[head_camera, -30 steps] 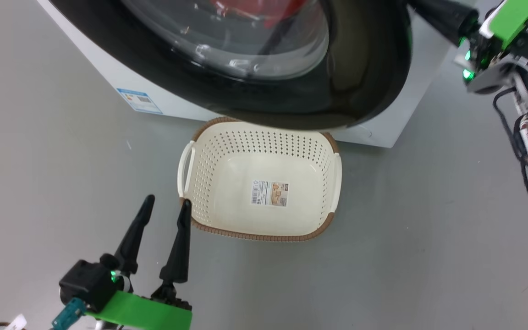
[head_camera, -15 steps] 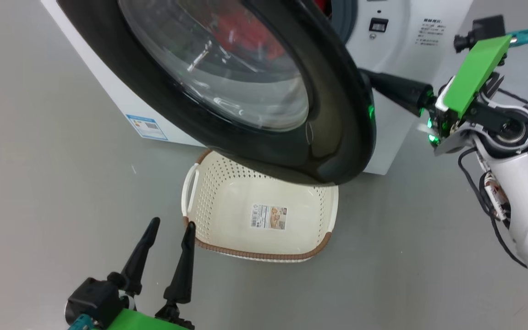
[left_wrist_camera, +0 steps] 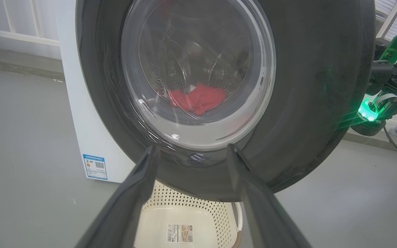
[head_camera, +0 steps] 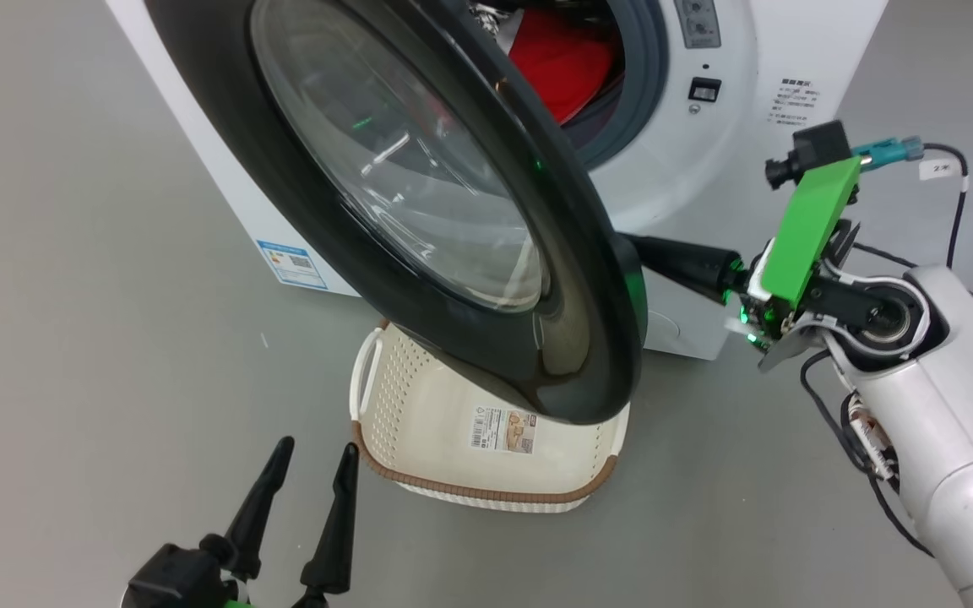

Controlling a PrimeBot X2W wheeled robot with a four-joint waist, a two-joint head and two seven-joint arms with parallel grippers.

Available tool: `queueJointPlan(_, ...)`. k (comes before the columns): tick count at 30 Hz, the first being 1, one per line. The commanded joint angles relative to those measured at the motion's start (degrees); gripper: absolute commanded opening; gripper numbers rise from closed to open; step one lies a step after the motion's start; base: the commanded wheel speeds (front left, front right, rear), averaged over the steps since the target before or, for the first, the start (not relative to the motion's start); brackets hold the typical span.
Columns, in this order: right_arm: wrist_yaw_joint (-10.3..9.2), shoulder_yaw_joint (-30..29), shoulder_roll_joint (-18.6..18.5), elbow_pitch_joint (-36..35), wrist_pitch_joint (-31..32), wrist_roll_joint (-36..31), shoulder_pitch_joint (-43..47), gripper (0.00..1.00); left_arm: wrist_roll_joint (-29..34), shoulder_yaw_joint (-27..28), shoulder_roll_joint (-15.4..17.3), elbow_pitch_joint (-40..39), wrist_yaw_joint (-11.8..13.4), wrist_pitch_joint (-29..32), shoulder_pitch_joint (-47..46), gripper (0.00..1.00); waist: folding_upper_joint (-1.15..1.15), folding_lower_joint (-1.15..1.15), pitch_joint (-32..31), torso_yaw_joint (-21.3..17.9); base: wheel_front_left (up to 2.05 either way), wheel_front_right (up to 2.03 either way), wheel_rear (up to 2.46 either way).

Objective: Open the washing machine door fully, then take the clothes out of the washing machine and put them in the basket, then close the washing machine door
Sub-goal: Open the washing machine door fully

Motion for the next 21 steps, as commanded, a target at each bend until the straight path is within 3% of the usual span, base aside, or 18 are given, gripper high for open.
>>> queueJointPlan(1, 0.43, 1.17, 1.36, -2.37, 0.66, -1.19, 1.28, 0.0, 0.72, 2.03, 0.58, -1.52, 0.37, -0.45, 0.02, 1.0, 0.0, 0.0, -0.54, 0.56, 0.0, 0.0, 0.0)
queueJointPlan(21, 0.43, 4.7, 5.34, -6.96, 3.34, -2.92, 9.0, 0.0, 1.06, 2.9, 0.58, -1.64, 0.91, -0.45, 2.34, 1.0, 0.0, 0.0, -3.9, 5.36, 0.0, 0.0, 0.0)
